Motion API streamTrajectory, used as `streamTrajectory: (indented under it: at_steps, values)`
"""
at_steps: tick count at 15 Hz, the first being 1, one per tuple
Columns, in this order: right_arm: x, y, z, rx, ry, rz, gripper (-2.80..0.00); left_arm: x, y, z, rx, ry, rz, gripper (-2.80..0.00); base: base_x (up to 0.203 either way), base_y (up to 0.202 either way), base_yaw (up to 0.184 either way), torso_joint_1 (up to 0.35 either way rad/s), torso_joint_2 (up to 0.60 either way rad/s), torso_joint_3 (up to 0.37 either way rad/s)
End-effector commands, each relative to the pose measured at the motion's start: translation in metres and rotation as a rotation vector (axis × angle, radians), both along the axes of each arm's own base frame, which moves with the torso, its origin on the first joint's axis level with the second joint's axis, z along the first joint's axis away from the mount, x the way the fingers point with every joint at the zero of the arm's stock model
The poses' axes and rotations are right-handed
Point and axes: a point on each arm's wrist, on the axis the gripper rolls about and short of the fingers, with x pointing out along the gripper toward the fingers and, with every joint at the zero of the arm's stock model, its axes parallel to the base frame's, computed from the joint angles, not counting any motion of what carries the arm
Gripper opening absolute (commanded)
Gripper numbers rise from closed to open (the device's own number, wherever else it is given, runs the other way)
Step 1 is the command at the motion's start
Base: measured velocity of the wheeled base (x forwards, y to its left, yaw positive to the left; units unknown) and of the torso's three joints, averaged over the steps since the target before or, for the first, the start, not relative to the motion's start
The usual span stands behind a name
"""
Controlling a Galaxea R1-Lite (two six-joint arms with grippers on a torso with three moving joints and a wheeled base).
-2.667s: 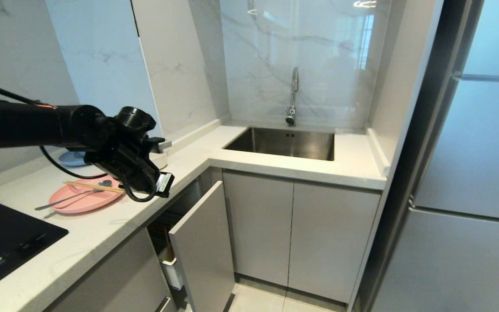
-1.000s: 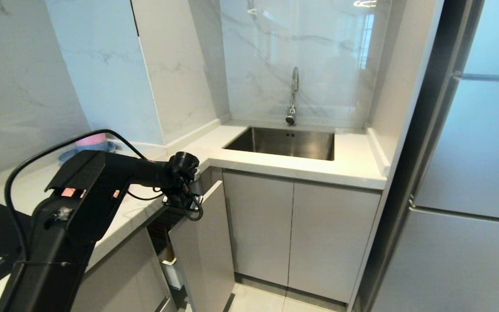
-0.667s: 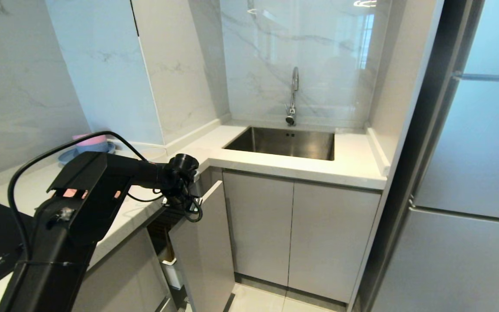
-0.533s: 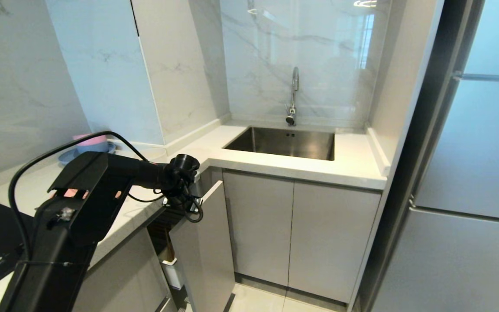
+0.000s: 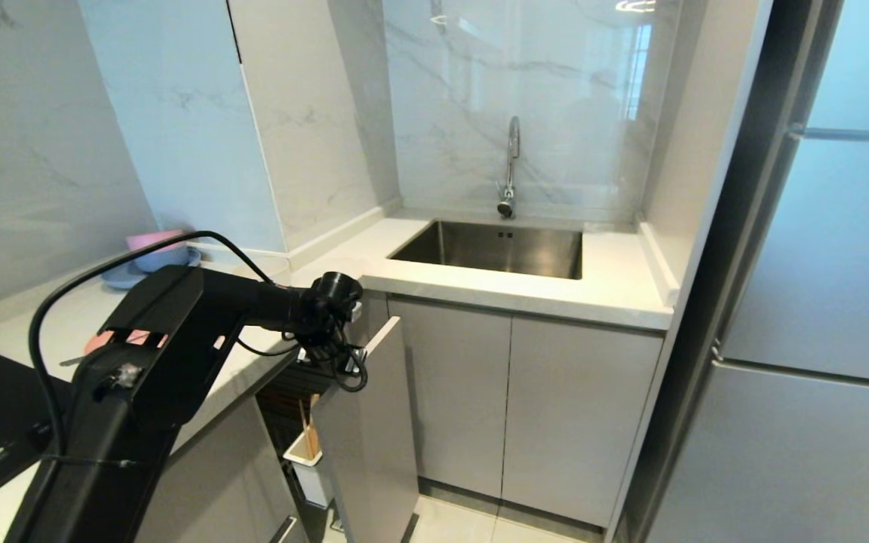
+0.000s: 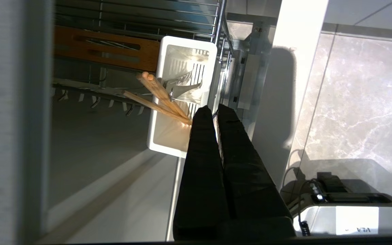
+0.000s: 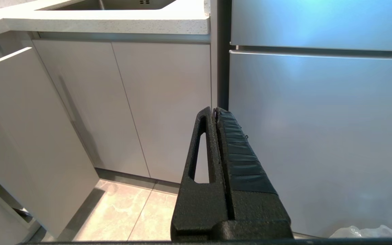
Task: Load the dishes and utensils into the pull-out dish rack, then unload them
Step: Open the cupboard
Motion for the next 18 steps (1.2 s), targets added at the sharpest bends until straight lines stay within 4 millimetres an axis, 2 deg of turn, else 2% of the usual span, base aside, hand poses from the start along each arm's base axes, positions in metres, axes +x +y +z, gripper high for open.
streamTrajectory:
  at_steps: [1, 13, 18]
  values:
    - [0.0, 0.0, 0.0, 0.0, 0.003, -0.001, -2.8, -0.002, -0.005, 0.001, -0.002, -0.001, -0.002, -2.8, 0.0, 0.0, 0.0, 0.0, 0.0, 0.0]
    - [0.0, 0.0, 0.0, 0.0, 0.002, -0.001, -2.8, -0.024, -0.046, 0.008, -0.07, 0.012, -0.015, -2.8, 0.0, 0.0, 0.0, 0.0, 0.0, 0.0]
    - [0.0, 0.0, 0.0, 0.0, 0.003, -0.001, -2.8, -0.035, -0.062, 0.002, -0.088, 0.042, -0.028, -2.8, 0.0, 0.0, 0.0, 0.0, 0.0, 0.0]
